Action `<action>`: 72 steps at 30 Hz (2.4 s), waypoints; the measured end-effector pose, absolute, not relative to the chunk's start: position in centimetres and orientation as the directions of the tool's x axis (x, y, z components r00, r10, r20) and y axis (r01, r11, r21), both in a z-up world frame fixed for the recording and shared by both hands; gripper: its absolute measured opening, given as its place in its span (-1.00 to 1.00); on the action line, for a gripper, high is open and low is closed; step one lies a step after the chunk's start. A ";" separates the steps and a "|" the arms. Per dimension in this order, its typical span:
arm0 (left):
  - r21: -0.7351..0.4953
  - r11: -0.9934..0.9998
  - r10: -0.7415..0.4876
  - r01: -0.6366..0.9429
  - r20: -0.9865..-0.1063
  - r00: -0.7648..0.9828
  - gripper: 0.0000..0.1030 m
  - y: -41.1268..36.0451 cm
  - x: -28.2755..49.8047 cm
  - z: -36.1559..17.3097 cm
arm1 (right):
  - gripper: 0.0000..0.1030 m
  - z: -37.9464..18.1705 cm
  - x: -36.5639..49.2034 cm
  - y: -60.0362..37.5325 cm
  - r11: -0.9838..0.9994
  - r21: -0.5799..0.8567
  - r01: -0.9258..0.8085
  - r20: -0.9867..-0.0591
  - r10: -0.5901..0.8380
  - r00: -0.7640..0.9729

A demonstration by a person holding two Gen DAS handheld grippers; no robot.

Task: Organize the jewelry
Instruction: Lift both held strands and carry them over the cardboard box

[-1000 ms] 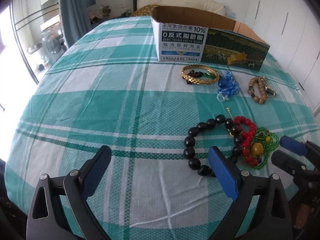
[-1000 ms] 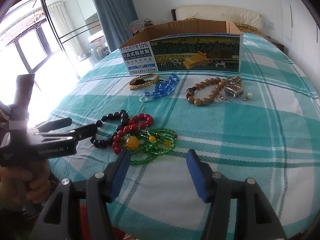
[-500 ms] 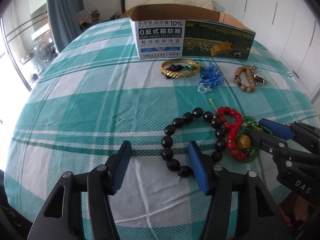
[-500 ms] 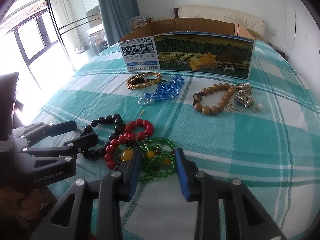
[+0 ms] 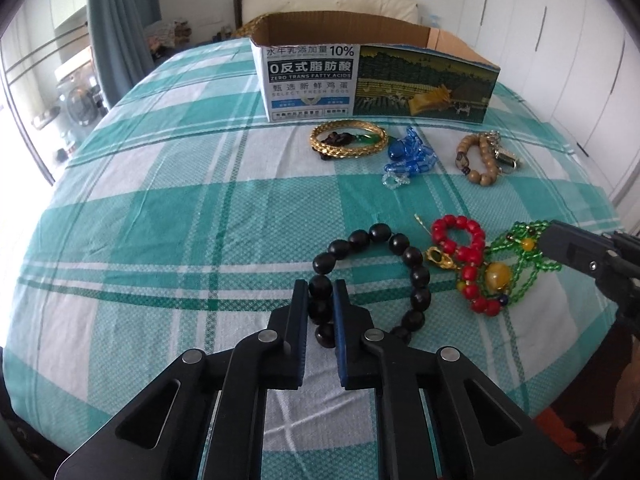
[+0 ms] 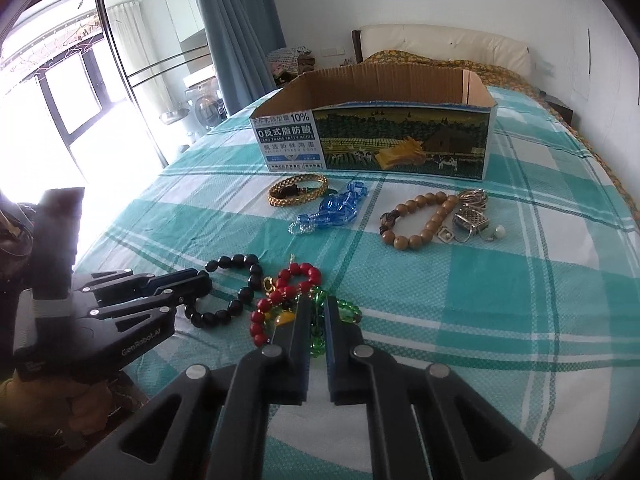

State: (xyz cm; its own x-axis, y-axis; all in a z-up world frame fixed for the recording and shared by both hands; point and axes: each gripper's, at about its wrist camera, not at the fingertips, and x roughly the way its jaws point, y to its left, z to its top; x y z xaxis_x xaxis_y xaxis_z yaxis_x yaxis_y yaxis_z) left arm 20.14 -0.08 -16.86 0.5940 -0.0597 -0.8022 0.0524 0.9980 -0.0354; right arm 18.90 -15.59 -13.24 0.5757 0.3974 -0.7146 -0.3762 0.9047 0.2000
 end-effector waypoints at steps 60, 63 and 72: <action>-0.252 0.964 -0.241 0.087 -0.687 0.685 -0.82 3.8 21.0 -6.3 | -0.88 -3.4 17.6 -21.3 0.917 0.215 -0.337 -0.562 0.398 0.725; -0.248 0.964 -0.247 0.099 -0.687 0.684 -0.82 3.6 21.4 -5.8 | -0.88 -3.2 18.0 -21.2 0.916 0.208 -0.343 -0.564 0.399 0.723; -0.207 0.967 -0.252 0.150 -0.669 0.699 -0.82 2.8 23.4 -2.8 | -0.88 -1.4 20.3 -20.7 0.905 0.162 -0.394 -0.570 0.412 0.711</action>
